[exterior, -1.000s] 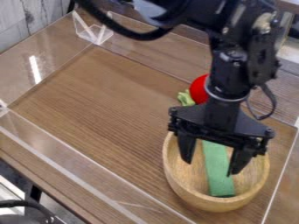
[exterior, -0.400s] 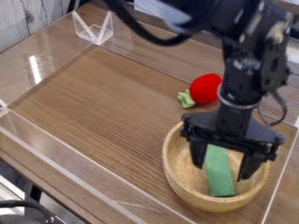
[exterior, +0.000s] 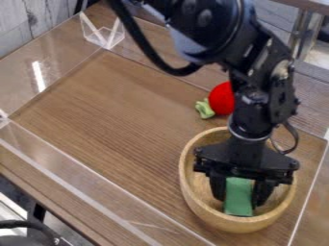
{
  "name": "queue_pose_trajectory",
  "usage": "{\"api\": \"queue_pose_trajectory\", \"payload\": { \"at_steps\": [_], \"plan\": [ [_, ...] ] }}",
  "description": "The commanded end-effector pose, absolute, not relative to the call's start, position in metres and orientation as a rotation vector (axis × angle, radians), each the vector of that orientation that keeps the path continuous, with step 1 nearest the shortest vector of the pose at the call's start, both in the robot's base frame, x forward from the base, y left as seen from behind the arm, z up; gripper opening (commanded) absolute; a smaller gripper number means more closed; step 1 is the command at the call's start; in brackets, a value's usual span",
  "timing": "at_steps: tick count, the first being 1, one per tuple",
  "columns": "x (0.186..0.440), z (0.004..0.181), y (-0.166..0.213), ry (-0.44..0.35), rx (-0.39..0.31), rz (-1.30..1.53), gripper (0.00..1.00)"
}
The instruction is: Remove the green stick from the brown bowl and put it on the table
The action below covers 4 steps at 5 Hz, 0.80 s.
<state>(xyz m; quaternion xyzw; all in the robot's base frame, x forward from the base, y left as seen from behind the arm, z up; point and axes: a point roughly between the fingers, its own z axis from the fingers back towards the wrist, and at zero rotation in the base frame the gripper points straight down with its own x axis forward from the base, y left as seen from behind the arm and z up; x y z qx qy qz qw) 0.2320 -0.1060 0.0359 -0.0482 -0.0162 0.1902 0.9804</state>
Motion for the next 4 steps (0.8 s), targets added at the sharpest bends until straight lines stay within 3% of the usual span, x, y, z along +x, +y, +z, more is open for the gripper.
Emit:
{"api": "queue_pose_trajectory", "payload": {
  "at_steps": [1,4],
  "plan": [
    [0.234,0.041,-0.107,-0.062,-0.116,0.474,0.00],
    [0.228,0.052,-0.119,-0.077,-0.119,0.577,0.00]
  ]
}}
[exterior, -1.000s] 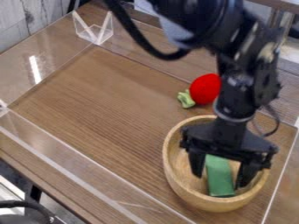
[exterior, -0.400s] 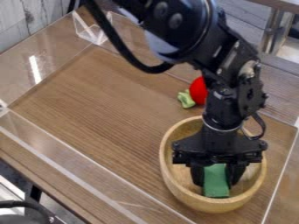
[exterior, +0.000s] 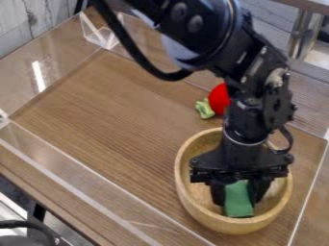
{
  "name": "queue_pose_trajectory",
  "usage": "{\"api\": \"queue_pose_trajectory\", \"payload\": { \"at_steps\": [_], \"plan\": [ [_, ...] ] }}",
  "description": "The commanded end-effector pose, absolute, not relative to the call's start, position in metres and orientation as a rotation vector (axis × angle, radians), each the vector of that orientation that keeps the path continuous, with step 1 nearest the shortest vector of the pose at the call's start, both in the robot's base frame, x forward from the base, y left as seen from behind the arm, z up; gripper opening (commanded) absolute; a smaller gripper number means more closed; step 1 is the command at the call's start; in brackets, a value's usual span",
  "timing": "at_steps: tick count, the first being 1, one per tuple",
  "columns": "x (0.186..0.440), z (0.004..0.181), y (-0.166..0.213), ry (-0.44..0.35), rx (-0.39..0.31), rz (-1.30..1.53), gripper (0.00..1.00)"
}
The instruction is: Remove the green stick from the brown bowl and put it on the table
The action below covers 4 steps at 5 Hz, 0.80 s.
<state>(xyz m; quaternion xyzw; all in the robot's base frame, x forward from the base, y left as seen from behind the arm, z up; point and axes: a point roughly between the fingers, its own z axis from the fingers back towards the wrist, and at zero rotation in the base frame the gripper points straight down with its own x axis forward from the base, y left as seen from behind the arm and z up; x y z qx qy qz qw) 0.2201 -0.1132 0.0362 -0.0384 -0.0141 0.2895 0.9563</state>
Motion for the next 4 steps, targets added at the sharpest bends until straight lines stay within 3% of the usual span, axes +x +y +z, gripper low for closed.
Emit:
{"api": "queue_pose_trajectory", "payload": {
  "at_steps": [1,4],
  "plan": [
    [0.2232,0.0489,-0.1193,-0.077,-0.122,0.550,0.00],
    [0.2177,0.0415,-0.1203,-0.077,-0.119,0.465,0.00]
  ]
}}
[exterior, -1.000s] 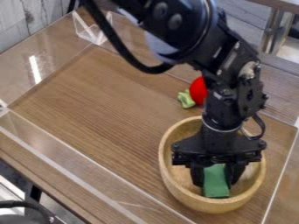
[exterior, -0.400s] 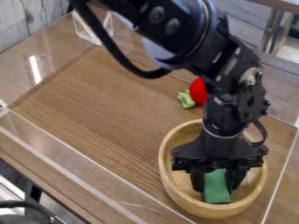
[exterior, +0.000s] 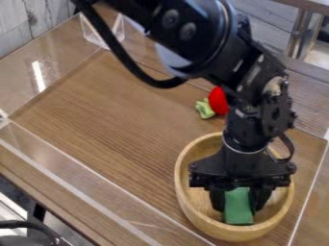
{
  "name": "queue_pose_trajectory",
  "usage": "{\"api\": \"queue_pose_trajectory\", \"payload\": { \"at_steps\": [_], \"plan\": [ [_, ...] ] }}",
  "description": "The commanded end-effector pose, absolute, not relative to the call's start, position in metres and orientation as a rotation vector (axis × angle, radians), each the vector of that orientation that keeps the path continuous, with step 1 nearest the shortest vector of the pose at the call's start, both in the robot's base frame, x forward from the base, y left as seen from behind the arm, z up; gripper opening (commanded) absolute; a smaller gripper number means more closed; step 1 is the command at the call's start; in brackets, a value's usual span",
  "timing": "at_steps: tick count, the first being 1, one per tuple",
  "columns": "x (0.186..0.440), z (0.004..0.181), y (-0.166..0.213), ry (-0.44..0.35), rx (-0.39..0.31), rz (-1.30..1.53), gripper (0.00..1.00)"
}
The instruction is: Remove the green stick from the brown bowl and put it on the table
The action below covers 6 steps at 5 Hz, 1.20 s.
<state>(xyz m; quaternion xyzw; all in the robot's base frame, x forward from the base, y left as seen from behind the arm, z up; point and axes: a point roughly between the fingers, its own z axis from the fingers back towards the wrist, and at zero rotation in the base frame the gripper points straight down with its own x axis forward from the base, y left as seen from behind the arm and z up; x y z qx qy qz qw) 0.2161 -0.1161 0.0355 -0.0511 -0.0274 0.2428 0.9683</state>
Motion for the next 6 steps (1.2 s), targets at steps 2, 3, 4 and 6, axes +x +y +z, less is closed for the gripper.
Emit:
{"api": "queue_pose_trajectory", "payload": {
  "at_steps": [2,3,4,6],
  "plan": [
    [0.215,0.045,-0.092,-0.084,-0.101,0.468,0.00],
    [0.211,0.040,-0.102,-0.085,-0.092,0.478,0.00],
    [0.207,0.034,-0.112,-0.084,-0.083,0.486,0.00],
    [0.206,0.022,-0.117,-0.098,-0.055,0.501,0.00]
  ]
}}
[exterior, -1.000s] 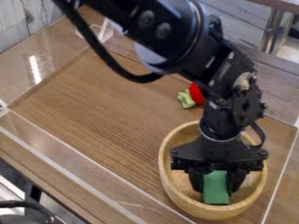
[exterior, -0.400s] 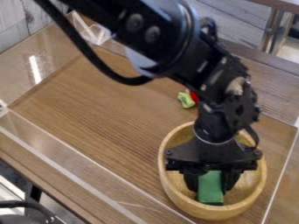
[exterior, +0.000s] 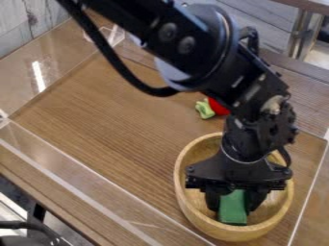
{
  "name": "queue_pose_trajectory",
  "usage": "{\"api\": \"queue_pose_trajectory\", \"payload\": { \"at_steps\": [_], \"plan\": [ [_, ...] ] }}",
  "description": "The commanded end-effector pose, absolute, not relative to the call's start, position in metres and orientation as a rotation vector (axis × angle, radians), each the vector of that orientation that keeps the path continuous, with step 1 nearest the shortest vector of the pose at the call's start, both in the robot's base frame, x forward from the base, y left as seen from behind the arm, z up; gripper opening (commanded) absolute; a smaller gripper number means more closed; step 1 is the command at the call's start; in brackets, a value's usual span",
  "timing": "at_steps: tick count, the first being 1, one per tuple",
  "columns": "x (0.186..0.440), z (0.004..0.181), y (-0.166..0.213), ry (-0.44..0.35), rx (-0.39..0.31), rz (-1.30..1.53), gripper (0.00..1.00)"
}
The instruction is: Remove the green stick from the brown bowl and put it on the table
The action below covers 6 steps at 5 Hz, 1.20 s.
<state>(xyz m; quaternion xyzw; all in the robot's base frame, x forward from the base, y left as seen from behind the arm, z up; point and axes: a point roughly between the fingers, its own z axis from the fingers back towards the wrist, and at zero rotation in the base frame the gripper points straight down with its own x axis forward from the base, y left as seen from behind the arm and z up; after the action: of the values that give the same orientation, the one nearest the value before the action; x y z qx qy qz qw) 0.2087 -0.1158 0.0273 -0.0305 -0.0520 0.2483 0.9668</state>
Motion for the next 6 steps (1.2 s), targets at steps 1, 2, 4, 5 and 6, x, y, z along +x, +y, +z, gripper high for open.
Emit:
{"api": "queue_pose_trajectory", "payload": {
  "at_steps": [1,2,4,5,6],
  "plan": [
    [0.209,0.024,-0.119,-0.100,-0.038,0.498,0.00],
    [0.212,0.027,-0.121,-0.106,-0.025,0.494,0.00],
    [0.212,0.049,-0.135,-0.122,-0.035,0.505,0.00],
    [0.208,0.055,-0.144,-0.132,-0.056,0.531,0.00],
    [0.207,0.066,-0.135,-0.140,-0.058,0.519,0.00]
  ]
}}
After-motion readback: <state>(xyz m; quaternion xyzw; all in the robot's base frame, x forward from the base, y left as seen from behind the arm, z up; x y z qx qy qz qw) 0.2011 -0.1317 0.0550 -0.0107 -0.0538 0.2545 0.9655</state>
